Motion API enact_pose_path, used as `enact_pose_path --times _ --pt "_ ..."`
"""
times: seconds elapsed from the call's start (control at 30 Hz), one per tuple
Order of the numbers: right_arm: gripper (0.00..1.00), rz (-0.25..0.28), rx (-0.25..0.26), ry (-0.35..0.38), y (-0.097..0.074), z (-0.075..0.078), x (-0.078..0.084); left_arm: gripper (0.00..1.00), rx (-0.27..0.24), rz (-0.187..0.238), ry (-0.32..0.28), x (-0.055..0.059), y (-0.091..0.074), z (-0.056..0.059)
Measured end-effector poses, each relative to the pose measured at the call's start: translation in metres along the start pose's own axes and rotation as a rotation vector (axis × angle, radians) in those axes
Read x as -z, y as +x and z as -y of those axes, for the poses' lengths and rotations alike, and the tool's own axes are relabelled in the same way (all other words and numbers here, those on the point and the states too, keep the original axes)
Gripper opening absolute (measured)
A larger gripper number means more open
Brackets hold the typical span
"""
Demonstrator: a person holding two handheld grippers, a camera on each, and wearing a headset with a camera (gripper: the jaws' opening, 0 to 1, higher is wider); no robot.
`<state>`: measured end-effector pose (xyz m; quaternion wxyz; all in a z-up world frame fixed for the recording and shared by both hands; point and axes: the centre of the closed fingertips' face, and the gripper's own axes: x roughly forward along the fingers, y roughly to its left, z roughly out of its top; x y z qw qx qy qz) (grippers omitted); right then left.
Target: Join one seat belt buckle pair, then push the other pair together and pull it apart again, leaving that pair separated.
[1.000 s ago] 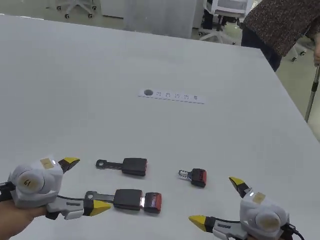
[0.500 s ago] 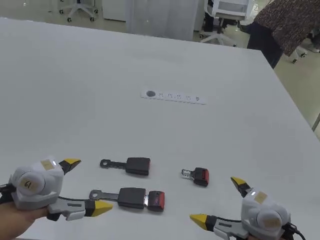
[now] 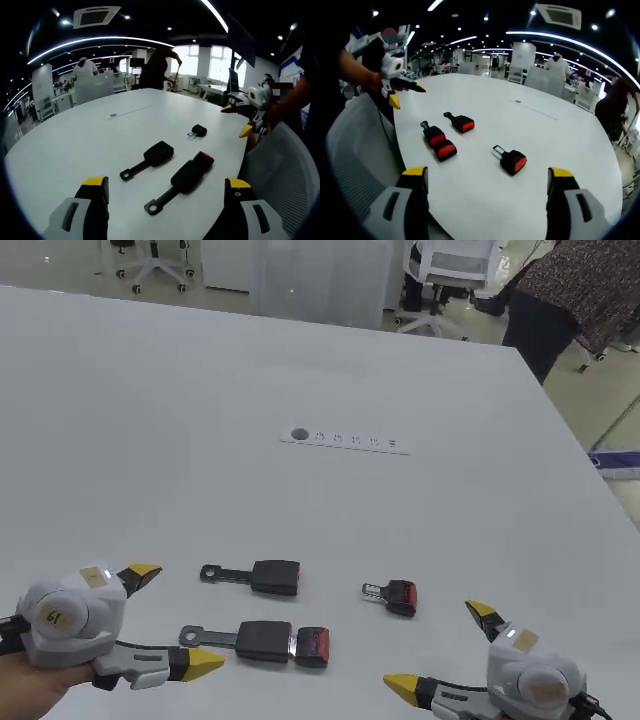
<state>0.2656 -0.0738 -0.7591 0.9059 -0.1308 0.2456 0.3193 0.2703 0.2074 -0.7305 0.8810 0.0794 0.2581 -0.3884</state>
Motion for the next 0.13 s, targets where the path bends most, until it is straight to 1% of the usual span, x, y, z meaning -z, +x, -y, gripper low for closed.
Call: enact_pose_path --times 0.13 --pt "1.0 -0.002 -0.001 0.0 0.0001 -0.0016 0.0013 0.99 -0.003 0.003 -0.005 0.0007 -0.0017 0.001"
